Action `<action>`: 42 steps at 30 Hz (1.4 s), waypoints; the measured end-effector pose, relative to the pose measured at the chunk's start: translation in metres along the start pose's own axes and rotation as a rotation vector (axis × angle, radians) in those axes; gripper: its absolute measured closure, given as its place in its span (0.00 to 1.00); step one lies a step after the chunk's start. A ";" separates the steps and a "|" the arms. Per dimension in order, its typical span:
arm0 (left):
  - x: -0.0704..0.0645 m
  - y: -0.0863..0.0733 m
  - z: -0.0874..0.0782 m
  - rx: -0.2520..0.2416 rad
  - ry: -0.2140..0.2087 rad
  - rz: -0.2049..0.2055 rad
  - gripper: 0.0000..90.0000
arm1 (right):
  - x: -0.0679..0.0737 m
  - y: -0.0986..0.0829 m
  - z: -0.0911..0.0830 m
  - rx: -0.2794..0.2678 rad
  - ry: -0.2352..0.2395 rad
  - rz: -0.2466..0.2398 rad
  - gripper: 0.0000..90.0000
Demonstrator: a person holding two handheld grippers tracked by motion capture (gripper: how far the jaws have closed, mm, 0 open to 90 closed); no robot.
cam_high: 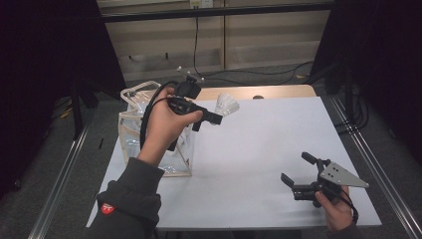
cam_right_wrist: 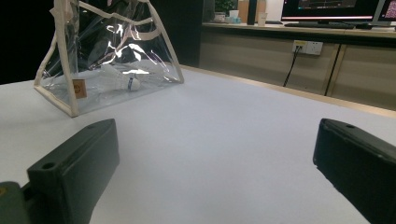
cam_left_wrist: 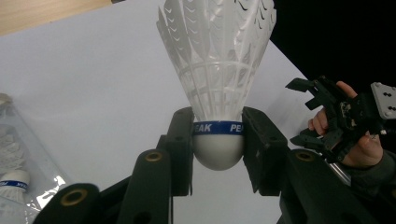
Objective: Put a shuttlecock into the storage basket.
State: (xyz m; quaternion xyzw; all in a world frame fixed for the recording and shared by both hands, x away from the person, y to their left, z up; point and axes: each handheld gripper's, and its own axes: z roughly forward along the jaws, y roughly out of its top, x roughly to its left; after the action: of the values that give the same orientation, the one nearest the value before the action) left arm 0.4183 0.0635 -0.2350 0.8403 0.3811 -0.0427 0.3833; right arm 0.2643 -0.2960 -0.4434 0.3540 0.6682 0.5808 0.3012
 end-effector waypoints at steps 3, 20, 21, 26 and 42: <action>0.002 0.001 -0.003 0.005 0.008 0.005 0.73 | 0.000 0.000 0.000 0.002 -0.001 0.002 0.00; 0.011 0.003 -0.014 -0.011 0.023 -0.029 0.73 | 0.000 0.000 0.000 0.001 0.000 0.002 0.00; 0.011 0.003 -0.014 -0.013 0.025 -0.033 0.73 | 0.000 0.000 0.000 0.000 0.000 0.001 0.00; 0.012 0.005 -0.018 -0.017 0.032 -0.037 0.73 | 0.000 0.000 0.000 0.000 -0.001 0.004 0.00; 0.022 0.005 -0.030 -0.035 0.059 -0.064 0.73 | 0.001 0.000 0.000 0.000 0.001 0.006 0.00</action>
State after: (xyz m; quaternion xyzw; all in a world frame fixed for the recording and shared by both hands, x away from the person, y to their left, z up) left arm 0.4304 0.0948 -0.2188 0.8217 0.4194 -0.0235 0.3851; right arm 0.2637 -0.2952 -0.4430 0.3558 0.6673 0.5819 0.2992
